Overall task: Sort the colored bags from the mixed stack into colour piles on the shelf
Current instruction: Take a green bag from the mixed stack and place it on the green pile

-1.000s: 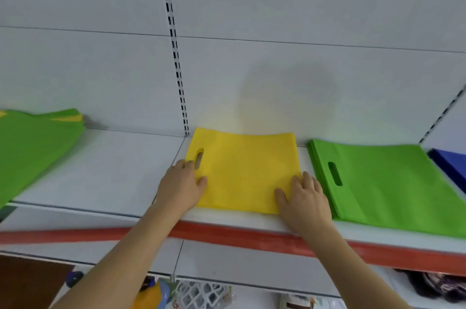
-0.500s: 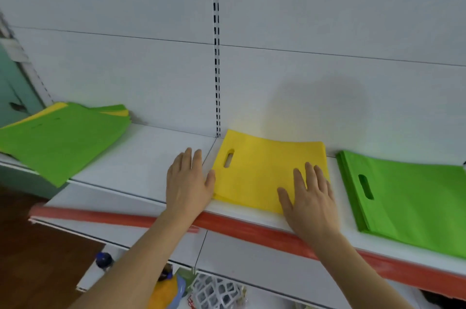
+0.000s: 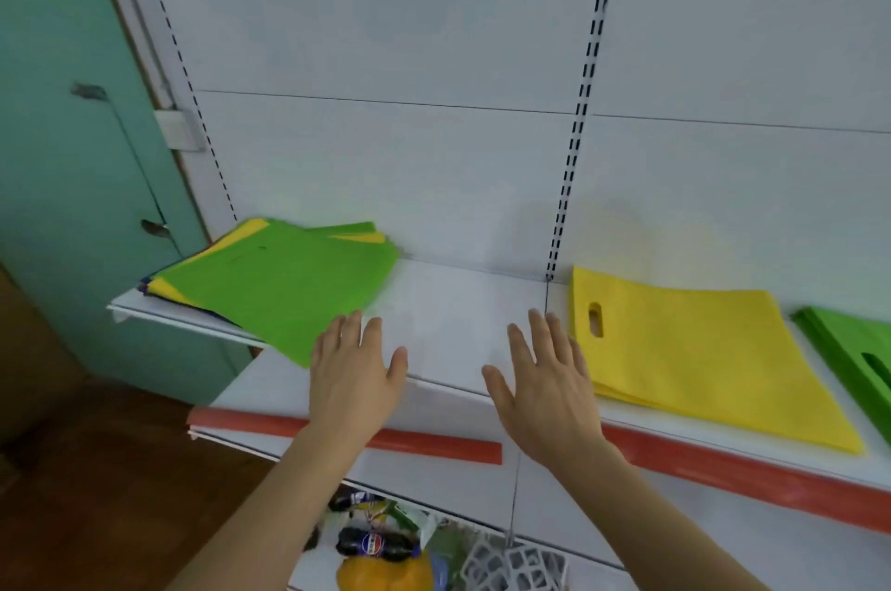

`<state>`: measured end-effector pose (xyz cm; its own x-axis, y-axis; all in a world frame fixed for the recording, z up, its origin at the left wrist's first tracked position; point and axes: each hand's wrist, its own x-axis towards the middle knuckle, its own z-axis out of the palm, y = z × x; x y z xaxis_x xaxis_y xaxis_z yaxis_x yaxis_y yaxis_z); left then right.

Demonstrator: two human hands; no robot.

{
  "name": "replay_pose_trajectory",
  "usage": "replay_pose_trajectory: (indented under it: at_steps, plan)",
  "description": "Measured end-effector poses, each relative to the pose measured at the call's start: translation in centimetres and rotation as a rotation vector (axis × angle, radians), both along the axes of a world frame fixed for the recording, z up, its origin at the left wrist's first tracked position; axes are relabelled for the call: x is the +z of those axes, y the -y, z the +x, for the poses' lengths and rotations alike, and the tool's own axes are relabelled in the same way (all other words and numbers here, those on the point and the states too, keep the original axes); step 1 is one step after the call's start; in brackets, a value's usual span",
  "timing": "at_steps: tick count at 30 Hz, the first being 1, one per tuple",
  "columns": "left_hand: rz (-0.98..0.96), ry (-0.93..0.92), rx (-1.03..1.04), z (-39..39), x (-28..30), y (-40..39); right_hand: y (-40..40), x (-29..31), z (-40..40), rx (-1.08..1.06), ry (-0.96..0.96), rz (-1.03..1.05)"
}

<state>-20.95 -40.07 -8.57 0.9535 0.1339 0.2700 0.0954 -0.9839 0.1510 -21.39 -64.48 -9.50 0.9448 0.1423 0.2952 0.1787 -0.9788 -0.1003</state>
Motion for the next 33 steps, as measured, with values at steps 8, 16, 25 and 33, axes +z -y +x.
replay_pose_trajectory:
  at_steps: [8,16,25,33]
  plan:
    - [-0.027,0.017,0.039,0.6,-0.1,-10.3,-11.7,-0.1,2.1,0.079,-0.029,-0.019]
    - [0.042,-0.027,0.076,6.5,-0.8,-18.4,-19.6,-1.1,9.8,0.103,-0.046,0.025]
    - [0.12,-0.086,0.129,13.7,-0.7,-26.4,-26.5,-0.8,16.6,0.136,-0.13,-0.012]
    - [0.219,-0.114,0.002,16.9,-1.1,-30.5,-29.1,-0.9,18.1,0.09,-0.205,-0.124]
